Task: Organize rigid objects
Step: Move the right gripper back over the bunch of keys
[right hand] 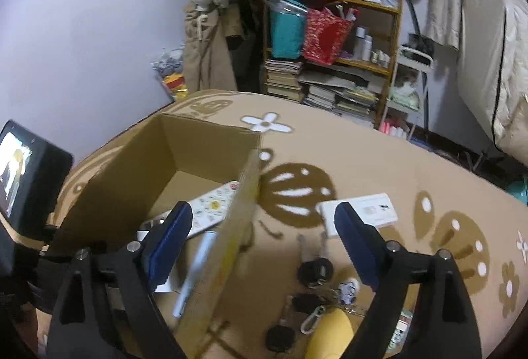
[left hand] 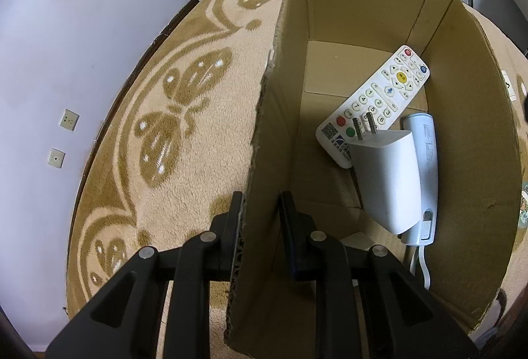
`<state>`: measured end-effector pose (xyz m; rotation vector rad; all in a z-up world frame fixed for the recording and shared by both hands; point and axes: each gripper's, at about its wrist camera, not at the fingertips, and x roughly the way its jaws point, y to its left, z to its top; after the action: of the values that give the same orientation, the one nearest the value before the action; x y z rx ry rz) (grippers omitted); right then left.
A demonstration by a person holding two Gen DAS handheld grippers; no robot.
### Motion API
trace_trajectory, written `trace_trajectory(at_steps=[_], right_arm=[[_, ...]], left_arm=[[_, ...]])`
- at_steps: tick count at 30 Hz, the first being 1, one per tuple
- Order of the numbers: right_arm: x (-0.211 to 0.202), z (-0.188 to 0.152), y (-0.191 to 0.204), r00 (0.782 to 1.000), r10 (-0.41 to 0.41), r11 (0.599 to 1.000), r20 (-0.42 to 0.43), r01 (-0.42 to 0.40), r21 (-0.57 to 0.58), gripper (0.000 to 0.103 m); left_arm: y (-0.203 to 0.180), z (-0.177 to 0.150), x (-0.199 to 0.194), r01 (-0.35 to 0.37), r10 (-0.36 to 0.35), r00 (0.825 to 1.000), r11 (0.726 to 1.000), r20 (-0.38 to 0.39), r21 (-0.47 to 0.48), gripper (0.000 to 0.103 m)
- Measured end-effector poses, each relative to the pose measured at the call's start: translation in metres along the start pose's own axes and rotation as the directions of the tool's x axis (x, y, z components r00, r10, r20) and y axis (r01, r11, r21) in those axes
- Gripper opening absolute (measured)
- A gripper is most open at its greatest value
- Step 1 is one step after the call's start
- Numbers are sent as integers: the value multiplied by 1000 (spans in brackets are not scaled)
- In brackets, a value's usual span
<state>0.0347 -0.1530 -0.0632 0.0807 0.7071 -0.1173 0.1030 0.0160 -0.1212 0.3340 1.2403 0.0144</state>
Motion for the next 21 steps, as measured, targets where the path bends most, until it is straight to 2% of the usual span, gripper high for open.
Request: trace_trajectory(at_steps=[5,11,21], right_arm=[[11,-2,-31,999,-19,997,-47,23,76,93],[30,-10,-61,992,27,985,-122,-6,174,93],[55,-20,-74,975,76,981,-209,-36,191,93]], left_arm=[[0,0,-1,0,0,1000,1000,0,1,21],[0,0,-1,-2,2,1000,1000,0,3,21],[0,1,0,-4,4,1000,1000,0,5,21]])
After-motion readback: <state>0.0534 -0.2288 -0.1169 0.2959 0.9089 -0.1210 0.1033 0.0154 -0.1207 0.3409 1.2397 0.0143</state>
